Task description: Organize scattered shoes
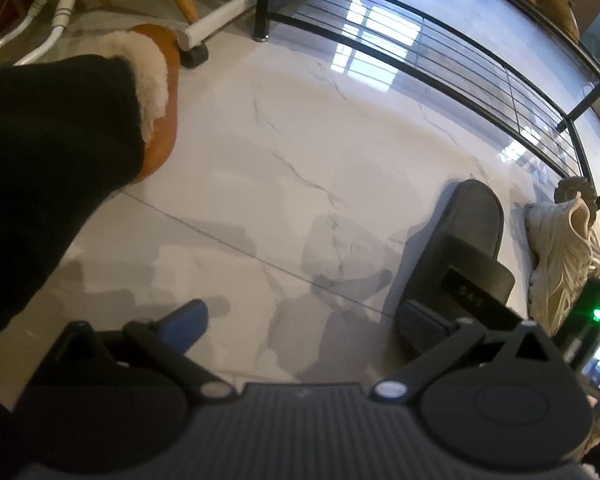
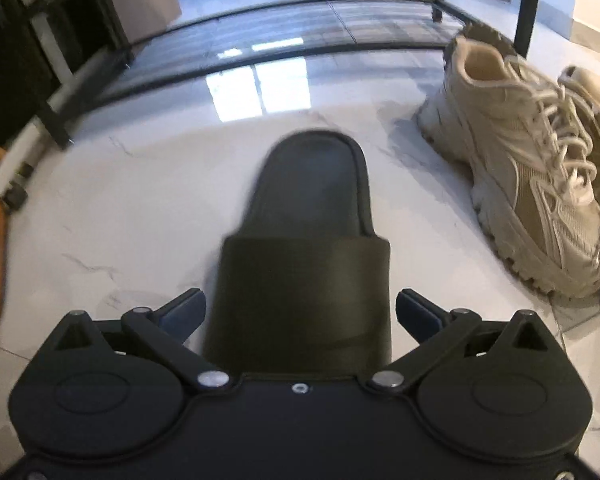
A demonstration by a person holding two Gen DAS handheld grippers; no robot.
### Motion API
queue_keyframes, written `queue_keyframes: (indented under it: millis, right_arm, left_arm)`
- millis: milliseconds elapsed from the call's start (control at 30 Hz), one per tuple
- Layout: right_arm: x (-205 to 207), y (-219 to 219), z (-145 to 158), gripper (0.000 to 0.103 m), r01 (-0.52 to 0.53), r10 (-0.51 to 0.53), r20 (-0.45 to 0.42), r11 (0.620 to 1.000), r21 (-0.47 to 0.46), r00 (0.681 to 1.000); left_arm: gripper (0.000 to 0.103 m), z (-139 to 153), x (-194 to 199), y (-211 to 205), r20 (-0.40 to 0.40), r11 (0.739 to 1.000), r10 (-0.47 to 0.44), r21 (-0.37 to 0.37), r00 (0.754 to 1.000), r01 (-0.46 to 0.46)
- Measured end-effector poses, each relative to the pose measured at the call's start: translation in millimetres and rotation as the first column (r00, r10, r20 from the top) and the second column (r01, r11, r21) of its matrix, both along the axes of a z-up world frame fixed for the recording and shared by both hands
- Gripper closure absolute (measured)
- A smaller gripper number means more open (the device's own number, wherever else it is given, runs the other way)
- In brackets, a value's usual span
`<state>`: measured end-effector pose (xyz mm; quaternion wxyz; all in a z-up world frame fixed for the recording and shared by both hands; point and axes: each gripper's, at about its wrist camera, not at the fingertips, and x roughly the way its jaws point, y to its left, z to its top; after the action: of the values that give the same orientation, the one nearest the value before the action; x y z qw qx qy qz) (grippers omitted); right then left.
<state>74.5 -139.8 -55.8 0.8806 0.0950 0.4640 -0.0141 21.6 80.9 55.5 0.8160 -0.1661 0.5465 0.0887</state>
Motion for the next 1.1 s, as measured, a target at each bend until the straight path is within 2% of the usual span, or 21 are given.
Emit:
queue_keyframes:
  millis: [300,400,533,733,833,967,1100]
  right_arm:
    - [17.4,4.4,-6.5,0.0,-0.032,0.032,-0.014,0.999,-0.022,0.999]
    - [23.1,9.7,-6.4,0.0,-0.083,0.083,-0.004,0.996,-0.017,0.997]
    - [35.9,35.0,-6.9,0.0,-0.182,0.182,0.011,0.983,-0.012,0.983]
    - [58.5,78.9,-4.6,0.001,-0.258,0.258,0.025,0.966,0.016,0.966]
    - [70.1,90.8,-2.0,0.0,-0.254,0.253,0.022,0.967,0.025,0.967]
    - [75.8,81.3,7.9,0.0,-0.22,0.22,0.002,0.972,0.077,0.975]
    - [61.4,55.6,32.8,0.0,-0.204,0.197,0.058,0.968,0.146,0.979]
  left_arm:
    - [0.001,-3.8,1.8,4.2,-0.032,1.0,0.01,-0.025,0.999,-0.011]
    - [0.001,-3.7,2.1,3.9,-0.029,1.0,0.005,-0.027,1.0,-0.006]
    - [0.0,-0.8,2.6,5.3,-0.004,1.0,-0.011,-0.005,1.0,0.011]
    - [0.001,-4.3,4.7,17.3,-0.01,0.999,0.03,0.02,1.0,-0.029]
    - [0.001,-8.0,7.0,24.8,-0.025,0.998,0.064,0.027,0.998,-0.063]
    - [0.001,-5.0,9.5,22.4,-0.008,0.998,0.061,0.031,0.998,-0.06]
    - [0.001,-1.0,10.1,13.6,0.011,0.999,0.041,0.022,0.999,-0.041]
